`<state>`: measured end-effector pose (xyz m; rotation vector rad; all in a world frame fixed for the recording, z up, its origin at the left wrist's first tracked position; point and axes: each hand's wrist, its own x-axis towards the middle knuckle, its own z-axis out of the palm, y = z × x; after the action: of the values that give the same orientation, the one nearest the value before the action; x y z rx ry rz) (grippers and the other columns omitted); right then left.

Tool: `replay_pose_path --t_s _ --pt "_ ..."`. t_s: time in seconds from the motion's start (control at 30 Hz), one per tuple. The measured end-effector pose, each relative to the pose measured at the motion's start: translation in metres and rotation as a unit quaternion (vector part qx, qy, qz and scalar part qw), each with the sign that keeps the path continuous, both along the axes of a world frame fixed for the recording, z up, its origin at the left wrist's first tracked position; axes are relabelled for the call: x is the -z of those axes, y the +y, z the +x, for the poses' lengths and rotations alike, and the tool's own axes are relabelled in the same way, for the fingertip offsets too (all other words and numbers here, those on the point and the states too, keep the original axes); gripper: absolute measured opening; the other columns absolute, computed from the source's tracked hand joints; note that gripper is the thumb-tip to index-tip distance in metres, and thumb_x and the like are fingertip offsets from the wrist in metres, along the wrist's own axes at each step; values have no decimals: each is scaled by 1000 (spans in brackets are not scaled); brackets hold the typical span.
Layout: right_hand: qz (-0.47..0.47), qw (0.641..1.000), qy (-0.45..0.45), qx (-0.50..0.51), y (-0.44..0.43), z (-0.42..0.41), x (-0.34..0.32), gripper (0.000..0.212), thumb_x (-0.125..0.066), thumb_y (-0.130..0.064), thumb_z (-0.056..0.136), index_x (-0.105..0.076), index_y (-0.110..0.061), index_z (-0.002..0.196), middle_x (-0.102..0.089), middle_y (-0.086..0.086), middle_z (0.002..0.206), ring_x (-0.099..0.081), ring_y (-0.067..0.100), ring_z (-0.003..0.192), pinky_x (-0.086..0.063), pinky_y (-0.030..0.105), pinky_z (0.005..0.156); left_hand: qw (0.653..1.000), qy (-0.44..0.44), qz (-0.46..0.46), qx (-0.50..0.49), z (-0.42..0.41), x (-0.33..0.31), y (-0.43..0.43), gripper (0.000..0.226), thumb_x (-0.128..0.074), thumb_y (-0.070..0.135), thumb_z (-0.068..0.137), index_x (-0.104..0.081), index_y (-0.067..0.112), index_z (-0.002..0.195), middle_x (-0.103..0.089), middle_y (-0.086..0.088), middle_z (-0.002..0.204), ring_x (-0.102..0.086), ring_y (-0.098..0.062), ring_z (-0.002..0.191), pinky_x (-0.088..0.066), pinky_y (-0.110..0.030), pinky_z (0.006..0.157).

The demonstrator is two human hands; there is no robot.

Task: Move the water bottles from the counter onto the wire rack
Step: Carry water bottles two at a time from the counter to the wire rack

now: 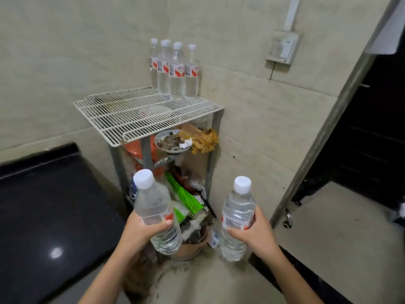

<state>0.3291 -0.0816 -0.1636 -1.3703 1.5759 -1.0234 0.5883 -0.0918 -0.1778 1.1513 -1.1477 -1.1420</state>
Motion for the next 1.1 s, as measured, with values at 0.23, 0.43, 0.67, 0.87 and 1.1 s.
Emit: replay_pose_path --t_s 0.23,0.43,0.67,0.87,1.1 --pt "-31 995 -58 -81 -87 -2 -29 82 -84 -40 36 -54 -25 111 -68 -5 106 -65 13 97 -53 39 88 992 70 -36 -99 -2 -40 -30 80 -90 49 14 -71 18 86 -76 -1 85 -70 -15 80 -57 -21 68" --pt "-85 979 -92 -161 -181 31 -81 75 -89 -21 47 -55 -14 114 -68 -1 106 -66 13 94 -56 20 73 977 70 -162 -120 36 -105 -91 69 -89 48 20 -74 25 83 -75 4 79 -70 -10 76 -57 -22 70" --pt "-196 957 -141 -160 -306 81 -167 55 -80 8 55 -59 -18 100 -73 -17 78 -69 -1 72 -51 11 56 963 68 -235 -109 114 -164 -215 71 -87 51 24 -69 22 87 -74 8 81 -69 -8 78 -57 -22 72" --pt "-216 958 -94 -165 -401 150 -187 62 -82 -8 58 -51 -27 108 -66 -13 98 -67 5 86 -55 24 73 968 28 -211 -130 164 -175 -310 87 -86 53 25 -60 17 100 -74 6 86 -69 -10 83 -56 -22 75" --pt "-166 969 -25 -183 -499 233 -166 70 -84 -33 54 -46 -22 111 -62 -4 105 -60 20 99 -50 45 91 974 -2 -157 -162 197 -161 -369 94 -87 52 22 -59 16 105 -74 3 88 -70 -13 85 -56 -21 70"
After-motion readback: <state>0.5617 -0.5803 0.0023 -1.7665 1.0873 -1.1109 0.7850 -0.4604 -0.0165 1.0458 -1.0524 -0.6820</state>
